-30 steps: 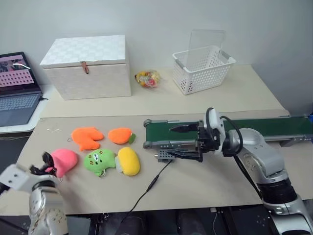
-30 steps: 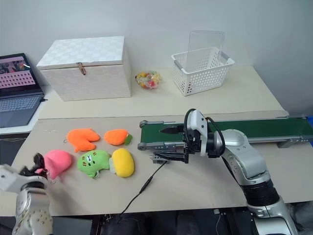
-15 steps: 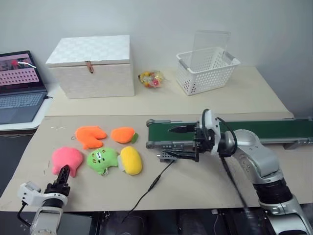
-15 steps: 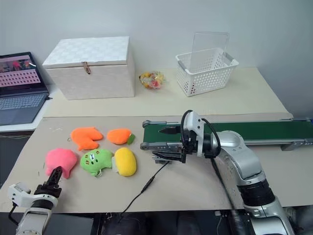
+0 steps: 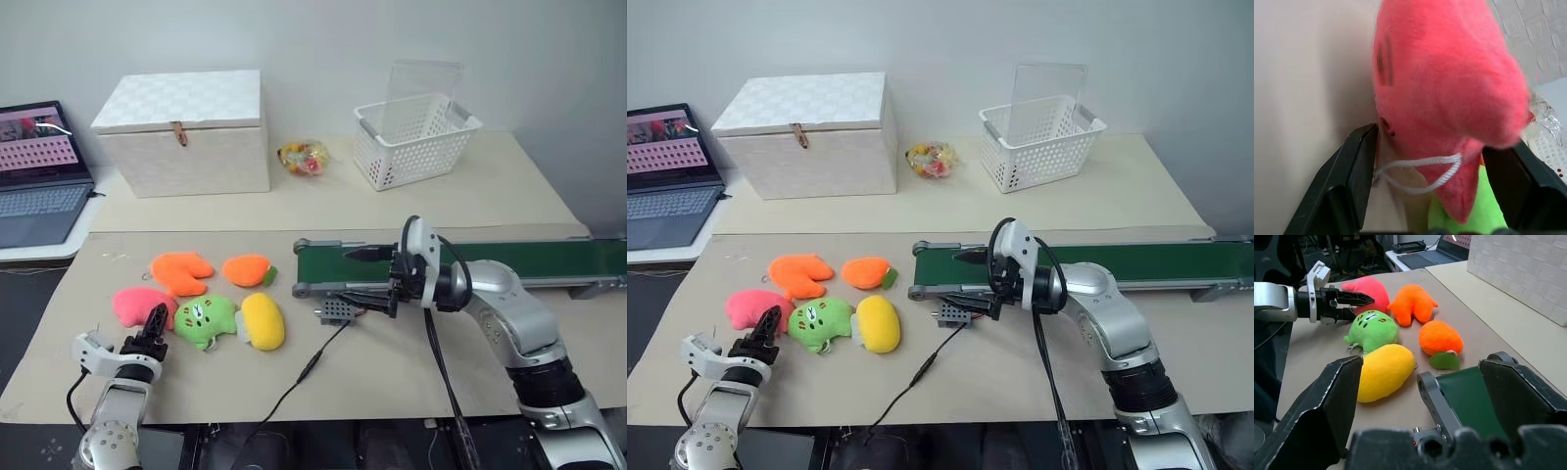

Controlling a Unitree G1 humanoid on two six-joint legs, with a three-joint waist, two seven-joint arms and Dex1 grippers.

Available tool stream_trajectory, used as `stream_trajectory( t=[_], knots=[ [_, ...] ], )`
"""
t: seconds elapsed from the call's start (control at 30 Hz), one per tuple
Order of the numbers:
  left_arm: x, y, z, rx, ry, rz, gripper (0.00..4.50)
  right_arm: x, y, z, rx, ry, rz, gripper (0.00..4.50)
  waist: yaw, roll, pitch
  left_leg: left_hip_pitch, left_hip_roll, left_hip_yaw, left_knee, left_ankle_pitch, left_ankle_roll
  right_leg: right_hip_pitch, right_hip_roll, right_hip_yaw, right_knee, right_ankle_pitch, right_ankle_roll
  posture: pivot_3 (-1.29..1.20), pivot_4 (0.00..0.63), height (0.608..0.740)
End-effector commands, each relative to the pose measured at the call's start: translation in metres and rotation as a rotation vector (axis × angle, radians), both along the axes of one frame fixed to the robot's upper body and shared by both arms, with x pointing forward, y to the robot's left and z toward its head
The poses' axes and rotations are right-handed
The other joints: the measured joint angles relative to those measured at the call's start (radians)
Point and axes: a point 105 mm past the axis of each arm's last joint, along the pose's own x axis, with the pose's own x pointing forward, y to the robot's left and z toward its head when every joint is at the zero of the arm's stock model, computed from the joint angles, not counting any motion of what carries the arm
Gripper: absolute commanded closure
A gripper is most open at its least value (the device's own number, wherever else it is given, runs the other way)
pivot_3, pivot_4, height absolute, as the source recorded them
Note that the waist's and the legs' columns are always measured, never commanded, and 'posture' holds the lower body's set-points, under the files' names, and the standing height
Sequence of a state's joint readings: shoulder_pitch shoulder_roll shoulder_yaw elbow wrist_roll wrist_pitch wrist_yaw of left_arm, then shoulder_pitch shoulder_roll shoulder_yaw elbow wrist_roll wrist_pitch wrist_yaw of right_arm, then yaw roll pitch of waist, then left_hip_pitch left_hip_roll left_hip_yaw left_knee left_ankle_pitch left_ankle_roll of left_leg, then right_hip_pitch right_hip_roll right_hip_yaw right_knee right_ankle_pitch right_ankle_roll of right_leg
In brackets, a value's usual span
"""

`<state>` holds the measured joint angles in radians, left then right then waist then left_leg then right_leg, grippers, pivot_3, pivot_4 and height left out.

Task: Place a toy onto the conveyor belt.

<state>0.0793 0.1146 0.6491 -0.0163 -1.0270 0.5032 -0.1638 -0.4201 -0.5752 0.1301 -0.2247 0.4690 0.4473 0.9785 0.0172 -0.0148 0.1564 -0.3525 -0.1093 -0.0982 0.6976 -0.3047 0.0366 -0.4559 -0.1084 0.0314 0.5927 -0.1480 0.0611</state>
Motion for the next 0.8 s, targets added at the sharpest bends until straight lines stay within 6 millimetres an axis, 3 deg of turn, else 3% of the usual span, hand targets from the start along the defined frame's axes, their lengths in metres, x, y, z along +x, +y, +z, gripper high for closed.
stream_trajectory(
  t=[0.03, 0.07, 0.17, 0.4, 0.77, 0.8],
  knots=[
    [-0.002, -0.005, 0.001, -0.002, -0.004, -0.014, 1.08, 0.003, -0.003, 0.008, 0.013, -0.044, -0.022, 0.0, -0.003, 0.0, 0.0, 0.0, 0.0, 0.0, 0.0, 0.0, 0.0, 0.0, 0.0, 0.0, 0.0, 0.0, 0.0, 0.0, 0.15, 0.74],
    [-0.003, -0.005, 0.0, -0.004, -0.004, -0.01, 1.08, 0.004, -0.003, 0.008, 0.012, -0.045, -0.026, 0.0, -0.003, 0.0, 0.0, 0.0, 0.0, 0.0, 0.0, 0.0, 0.0, 0.0, 0.0, 0.0, 0.0, 0.0, 0.0, 0.0, 0.15, 0.74],
    [-0.004, -0.002, 0.001, -0.007, -0.014, 0.017, 1.75, 0.007, -0.004, 0.006, 0.004, -0.045, -0.042, 0.0, -0.005, 0.0, 0.0, 0.0, 0.0, 0.0, 0.0, 0.0, 0.0, 0.0, 0.0, 0.0, 0.0, 0.0, 0.0, 0.0, 0.15, 0.74],
    [-0.005, -0.002, -0.001, -0.005, -0.003, 0.027, 4.41, 0.01, -0.005, 0.004, -0.001, -0.041, -0.049, 0.0, -0.005, -0.002, 0.001, 0.0, 0.0, 0.0, 0.0, 0.0, 0.0, 0.0, 0.001, 0.0, 0.0, 0.0, 0.0, 0.0, 0.15, 0.74],
    [-0.006, -0.006, -0.004, -0.007, 0.01, 0.013, 4.47, 0.013, -0.005, 0.001, -0.012, -0.042, -0.064, 0.0, -0.006, -0.002, 0.001, 0.0, 0.001, 0.0, 0.0, 0.0, 0.0, 0.0, 0.001, 0.0, 0.0, 0.0, 0.0, 0.0, 0.15, 0.74],
    [-0.006, -0.006, -0.003, -0.004, 0.007, 0.014, 4.18, 0.014, -0.006, 0.001, -0.014, -0.042, -0.067, 0.0, -0.006, -0.002, 0.001, 0.0, 0.001, 0.0, 0.0, 0.0, 0.0, 0.0, 0.001, 0.0, 0.0, 0.0, 0.0, 0.0, 0.15, 0.74]
  ],
)
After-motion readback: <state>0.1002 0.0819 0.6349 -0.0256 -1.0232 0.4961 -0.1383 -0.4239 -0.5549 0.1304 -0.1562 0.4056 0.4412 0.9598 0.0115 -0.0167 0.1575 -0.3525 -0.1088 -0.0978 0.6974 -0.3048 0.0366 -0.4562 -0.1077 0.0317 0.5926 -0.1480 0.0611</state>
